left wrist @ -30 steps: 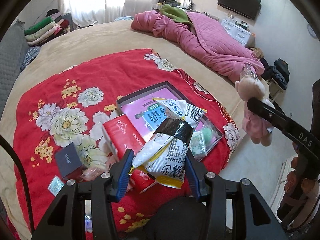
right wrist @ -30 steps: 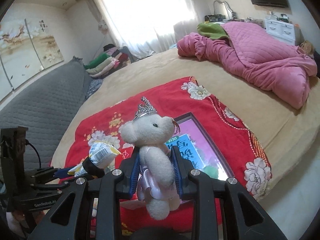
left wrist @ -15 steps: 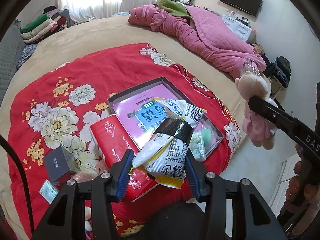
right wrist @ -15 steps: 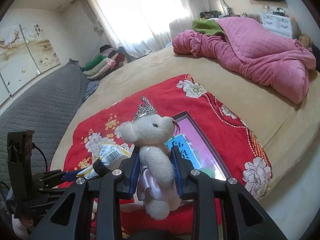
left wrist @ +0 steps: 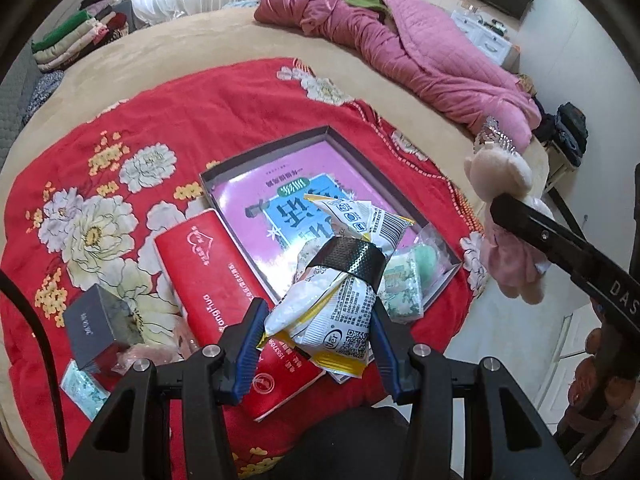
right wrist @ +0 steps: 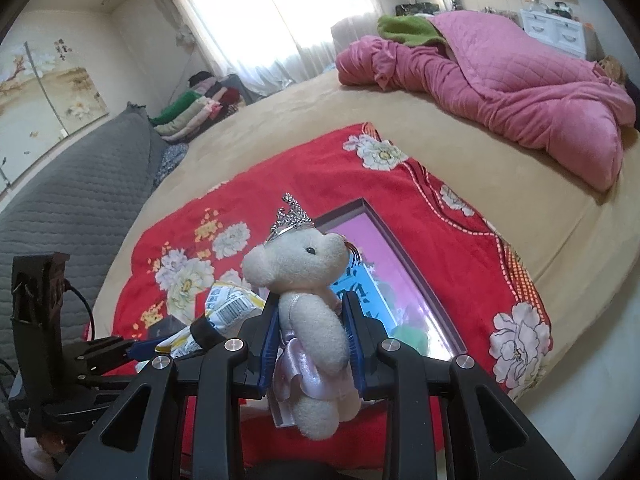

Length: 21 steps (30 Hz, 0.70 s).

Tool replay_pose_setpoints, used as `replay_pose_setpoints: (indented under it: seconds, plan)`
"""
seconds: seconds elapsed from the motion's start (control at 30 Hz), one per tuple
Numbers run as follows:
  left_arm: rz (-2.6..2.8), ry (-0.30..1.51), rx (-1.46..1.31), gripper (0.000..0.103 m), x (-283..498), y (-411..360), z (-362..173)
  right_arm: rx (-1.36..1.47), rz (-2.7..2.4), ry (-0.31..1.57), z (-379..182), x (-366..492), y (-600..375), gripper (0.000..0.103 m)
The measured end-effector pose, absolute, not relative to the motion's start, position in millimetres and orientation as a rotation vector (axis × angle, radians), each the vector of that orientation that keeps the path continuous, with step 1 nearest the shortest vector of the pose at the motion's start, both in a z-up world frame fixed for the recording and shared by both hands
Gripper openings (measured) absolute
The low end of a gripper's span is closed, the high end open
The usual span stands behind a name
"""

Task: Organize soft objects
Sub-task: 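Lift and carry the snack bag and teddy bear over the pink book tray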

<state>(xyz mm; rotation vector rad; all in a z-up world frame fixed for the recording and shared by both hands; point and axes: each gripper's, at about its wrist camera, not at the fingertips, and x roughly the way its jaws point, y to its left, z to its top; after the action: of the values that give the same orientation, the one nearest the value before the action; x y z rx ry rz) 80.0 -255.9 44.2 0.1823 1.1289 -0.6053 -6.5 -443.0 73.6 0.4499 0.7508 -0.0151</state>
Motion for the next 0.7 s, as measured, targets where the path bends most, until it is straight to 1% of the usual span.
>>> replay_pose_setpoints:
  seconds: [0.4,0.7]
  plan:
    - [-0.593,1.223,0.238,0.05,106.4,-298.1,0.4,0.498,-0.019,0.847,30.8,21.3,-440.2,0.03]
    - [-0.552,1.262,0.276,0.05,123.0,-303.8,-24.2,0.594,-0.026,0.923,-9.4,30.1,-438.0,0.031]
